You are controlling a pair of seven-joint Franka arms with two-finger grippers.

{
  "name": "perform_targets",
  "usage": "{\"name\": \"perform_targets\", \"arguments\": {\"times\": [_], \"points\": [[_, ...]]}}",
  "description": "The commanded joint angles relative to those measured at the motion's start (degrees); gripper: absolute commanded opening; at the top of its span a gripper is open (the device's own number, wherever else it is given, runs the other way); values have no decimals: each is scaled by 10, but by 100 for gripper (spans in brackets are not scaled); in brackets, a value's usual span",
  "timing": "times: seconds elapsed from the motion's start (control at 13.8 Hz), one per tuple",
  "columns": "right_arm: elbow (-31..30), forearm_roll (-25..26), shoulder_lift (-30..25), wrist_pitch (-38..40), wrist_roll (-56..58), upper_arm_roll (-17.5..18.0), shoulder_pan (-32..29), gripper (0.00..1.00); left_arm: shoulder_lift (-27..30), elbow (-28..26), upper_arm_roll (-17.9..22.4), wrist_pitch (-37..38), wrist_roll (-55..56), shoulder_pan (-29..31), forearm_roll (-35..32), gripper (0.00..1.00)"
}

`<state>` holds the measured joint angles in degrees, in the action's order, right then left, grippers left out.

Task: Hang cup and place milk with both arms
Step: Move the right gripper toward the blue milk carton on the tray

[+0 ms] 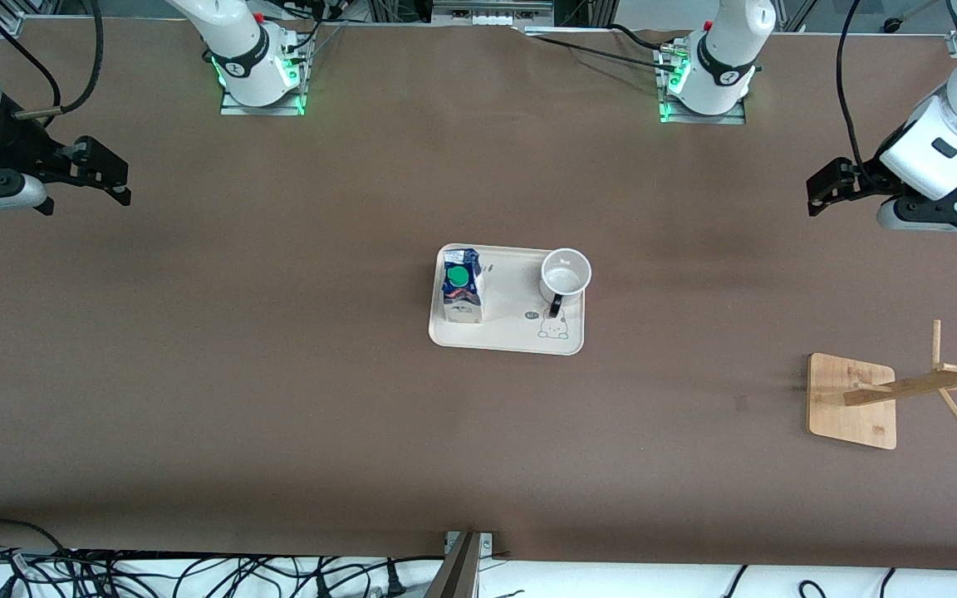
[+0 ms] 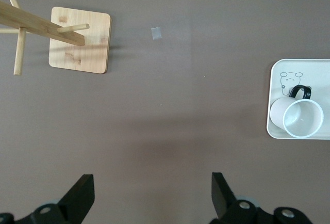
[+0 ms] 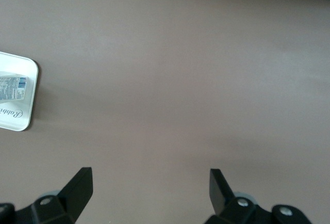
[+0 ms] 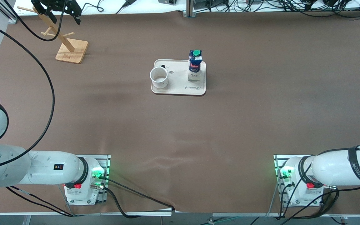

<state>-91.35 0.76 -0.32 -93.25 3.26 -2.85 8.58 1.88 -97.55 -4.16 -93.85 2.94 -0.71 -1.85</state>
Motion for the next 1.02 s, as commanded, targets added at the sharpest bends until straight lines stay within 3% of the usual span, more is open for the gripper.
{"name": "perform_targets", "arguments": {"times": [0.0,0.44,0.65,0.8,0.95], "points": [[-2,-1,-5,3,-5,2,1,100,-6,18,-1,18,-7,1,5,100],[6,-8,8,-4,-3,2,1,100,-6,18,-1,21,-7,1,5,100],[5,-84,31,-2,5,1,13,100,-6,18,-2,21,-7,1,5,100],[2,-87,37,19,3,1,14,100,-6,18,-2,21,-7,1,5,100],[6,-83,93,33,8,1,31,100,-6,18,-2,21,-7,1,5,100]]}}
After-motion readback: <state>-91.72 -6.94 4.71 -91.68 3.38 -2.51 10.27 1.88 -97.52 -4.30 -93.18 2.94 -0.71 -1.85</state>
